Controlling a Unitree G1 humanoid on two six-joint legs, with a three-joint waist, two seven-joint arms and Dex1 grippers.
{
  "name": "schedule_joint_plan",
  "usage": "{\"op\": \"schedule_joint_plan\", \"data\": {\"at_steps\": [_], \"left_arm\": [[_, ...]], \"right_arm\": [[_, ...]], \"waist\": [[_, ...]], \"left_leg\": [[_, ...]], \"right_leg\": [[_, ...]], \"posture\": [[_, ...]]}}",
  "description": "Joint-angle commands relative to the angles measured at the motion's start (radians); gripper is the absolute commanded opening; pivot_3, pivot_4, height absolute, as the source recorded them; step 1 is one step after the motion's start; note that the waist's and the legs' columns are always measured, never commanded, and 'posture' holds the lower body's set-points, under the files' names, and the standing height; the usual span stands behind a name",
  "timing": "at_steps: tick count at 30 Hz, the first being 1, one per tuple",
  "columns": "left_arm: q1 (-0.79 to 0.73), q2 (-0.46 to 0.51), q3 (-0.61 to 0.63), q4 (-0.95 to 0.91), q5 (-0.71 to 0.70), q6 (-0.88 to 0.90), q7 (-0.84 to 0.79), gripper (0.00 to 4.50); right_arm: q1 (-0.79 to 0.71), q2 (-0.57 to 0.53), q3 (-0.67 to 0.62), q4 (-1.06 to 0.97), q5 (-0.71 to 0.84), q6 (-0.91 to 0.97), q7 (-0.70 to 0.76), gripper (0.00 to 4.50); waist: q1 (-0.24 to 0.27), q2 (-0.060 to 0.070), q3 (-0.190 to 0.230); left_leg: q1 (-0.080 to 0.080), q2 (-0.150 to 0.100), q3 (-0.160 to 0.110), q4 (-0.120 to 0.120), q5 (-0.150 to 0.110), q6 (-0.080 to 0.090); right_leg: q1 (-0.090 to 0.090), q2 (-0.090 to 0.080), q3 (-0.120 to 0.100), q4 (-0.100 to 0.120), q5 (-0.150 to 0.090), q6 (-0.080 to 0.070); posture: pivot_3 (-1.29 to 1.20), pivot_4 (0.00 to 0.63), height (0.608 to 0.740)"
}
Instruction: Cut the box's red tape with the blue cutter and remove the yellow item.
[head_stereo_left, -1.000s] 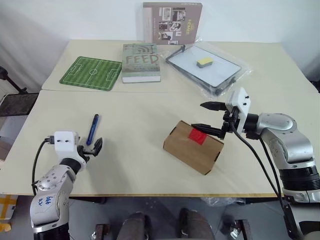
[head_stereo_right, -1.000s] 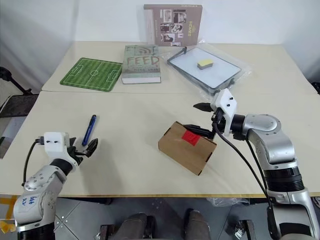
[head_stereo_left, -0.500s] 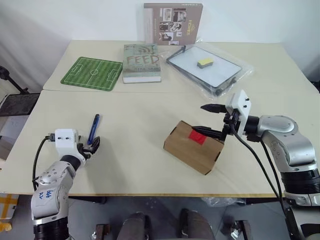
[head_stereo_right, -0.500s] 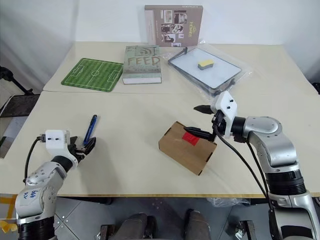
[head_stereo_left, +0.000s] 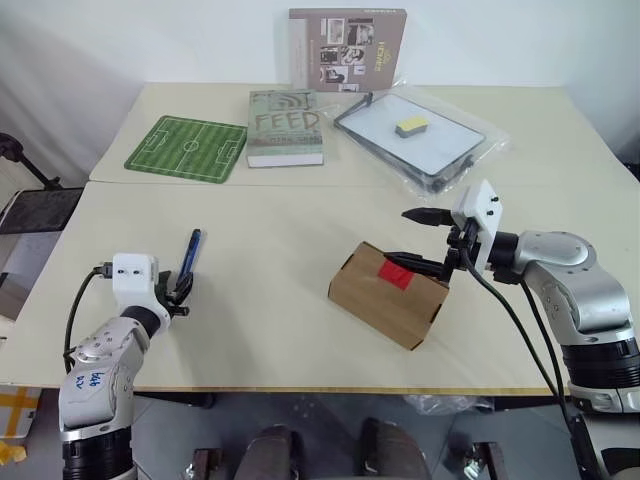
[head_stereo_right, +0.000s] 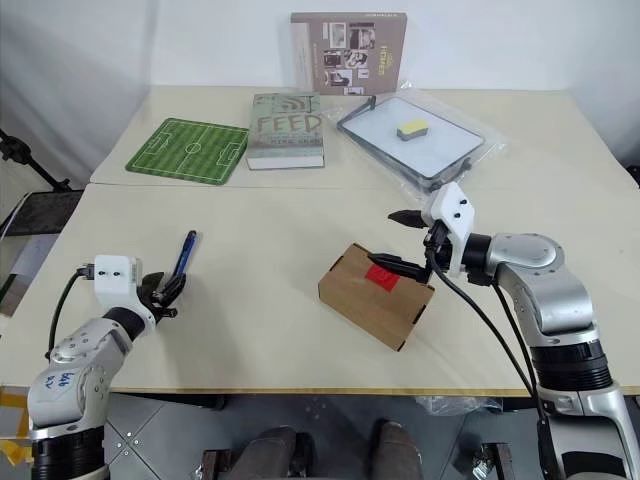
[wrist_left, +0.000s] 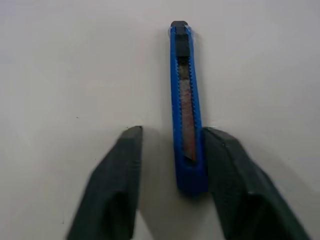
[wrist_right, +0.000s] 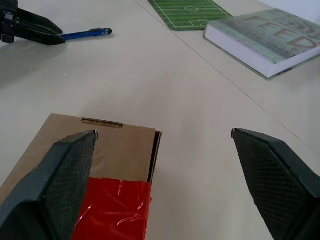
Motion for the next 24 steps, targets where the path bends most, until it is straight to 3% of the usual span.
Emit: {"op": "schedule_joint_plan", "data": {"at_steps": [1, 4, 17, 24], "left_arm": [[0.010, 0.006, -0.049, 0.047, 0.002, 0.062, -0.011, 1.06], [-0.003, 0.018, -0.055, 0.063, 0.003, 0.072, -0.016, 0.45], [-0.002, 0.080, -0.077, 0.042, -0.004, 0.104, -0.060, 0.44], [0.081, 0.254, -0.094, -0.126, -0.109, 0.108, -0.306, 0.44]], "right_arm": [[0.004, -0.012, -0.036, -0.038, 0.011, -0.009, -0.006, 4.50], [0.007, -0.010, -0.037, -0.039, 0.011, -0.009, -0.010, 4.50], [0.016, -0.014, -0.040, -0.041, 0.010, -0.013, -0.019, 4.50], [-0.001, -0.036, -0.038, -0.108, 0.035, 0.036, -0.012, 4.50]], "waist": [[0.000, 0.000, 0.000], [0.001, 0.001, -0.001], [0.000, 0.003, -0.002], [-0.006, 0.003, -0.001]], "left_leg": [[0.000, 0.000, 0.000, 0.000, 0.000, 0.000], [0.000, 0.000, 0.000, 0.000, 0.000, 0.000], [0.001, 0.000, 0.000, 0.000, 0.000, -0.001], [0.000, 0.000, 0.001, -0.002, -0.001, -0.002]], "right_leg": [[0.000, 0.000, 0.000, 0.000, 0.000, 0.000], [0.000, 0.000, 0.000, 0.000, 0.000, 0.000], [0.000, 0.000, 0.000, 0.000, 0.000, 0.000], [-0.002, 0.000, 0.000, 0.000, 0.000, 0.000]], "posture": [[0.00, 0.150, 0.740], [0.00, 0.150, 0.740], [0.00, 0.150, 0.740], [0.00, 0.150, 0.740]]}}
